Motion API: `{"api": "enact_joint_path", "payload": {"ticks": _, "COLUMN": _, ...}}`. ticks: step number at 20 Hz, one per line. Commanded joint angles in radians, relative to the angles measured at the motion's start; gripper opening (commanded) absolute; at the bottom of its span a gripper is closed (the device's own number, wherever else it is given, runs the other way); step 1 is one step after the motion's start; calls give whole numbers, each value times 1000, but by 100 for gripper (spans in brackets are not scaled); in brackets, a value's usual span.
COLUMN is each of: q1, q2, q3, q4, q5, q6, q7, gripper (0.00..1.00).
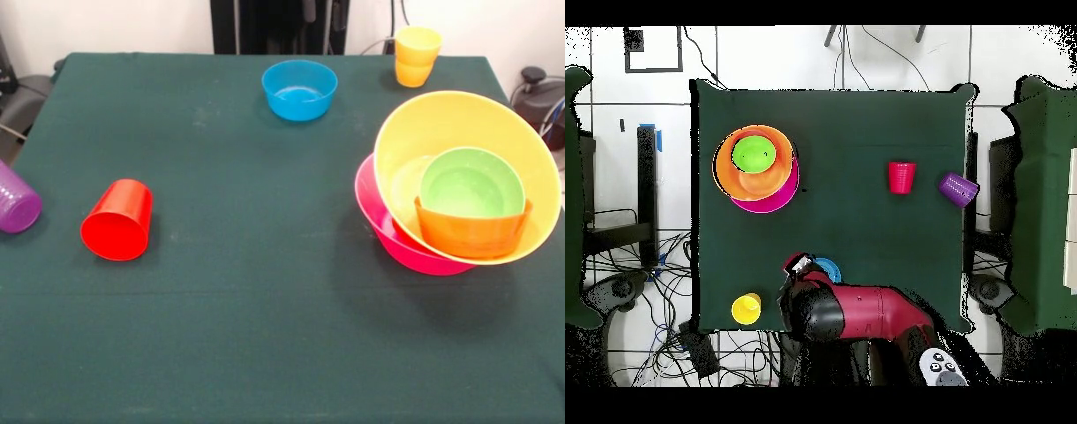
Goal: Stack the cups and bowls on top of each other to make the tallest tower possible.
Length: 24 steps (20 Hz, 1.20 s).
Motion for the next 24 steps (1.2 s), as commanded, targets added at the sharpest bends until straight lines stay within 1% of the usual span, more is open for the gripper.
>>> {"api": "enact_joint_path", "payload": {"ticks": 1, "q1": 46, "q2": 73, "q3": 46, "q4": -48, "q5": 8, "q6": 77, "q7": 5, "gripper": 100}}
{"api": "enact_joint_path", "payload": {"ticks": 3, "q1": 86, "q2": 130, "q3": 0, "q4": -76, "q5": -19, "q6": 27, "q7": 27, "gripper": 100}}
{"api": "enact_joint_path", "payload": {"ticks": 7, "q1": 177, "q2": 274, "q3": -106, "q4": -128, "q5": -58, "q6": -129, "q7": 76, "gripper": 100}}
{"api": "enact_joint_path", "payload": {"ticks": 9, "q1": 209, "q2": 327, "q3": -143, "q4": -141, "q5": -57, "q6": -197, "q7": 89, "gripper": 100}}
{"api": "enact_joint_path", "payload": {"ticks": 12, "q1": 241, "q2": 382, "q3": -171, "q4": -148, "q5": -37, "q6": -269, "q7": 102, "gripper": 100}}
{"api": "enact_joint_path", "payload": {"ticks": 15, "q1": 260, "q2": 405, "q3": -186, "q4": -149, "q5": -19, "q6": -302, "q7": 98, "gripper": 100}}
{"api": "enact_joint_path", "payload": {"ticks": 18, "q1": 249, "q2": 419, "q3": -193, "q4": -156, "q5": -17, "q6": -311, "q7": 68, "gripper": 100}}
{"api": "enact_joint_path", "payload": {"ticks": 22, "q1": 228, "q2": 377, "q3": -179, "q4": -135, "q5": -13, "q6": -276, "q7": 47, "gripper": 100}}
{"api": "enact_joint_path", "payload": {"ticks": 24, "q1": 213, "q2": 336, "q3": -165, "q4": -114, "q5": -11, "q6": -242, "q7": 40, "gripper": 100}}
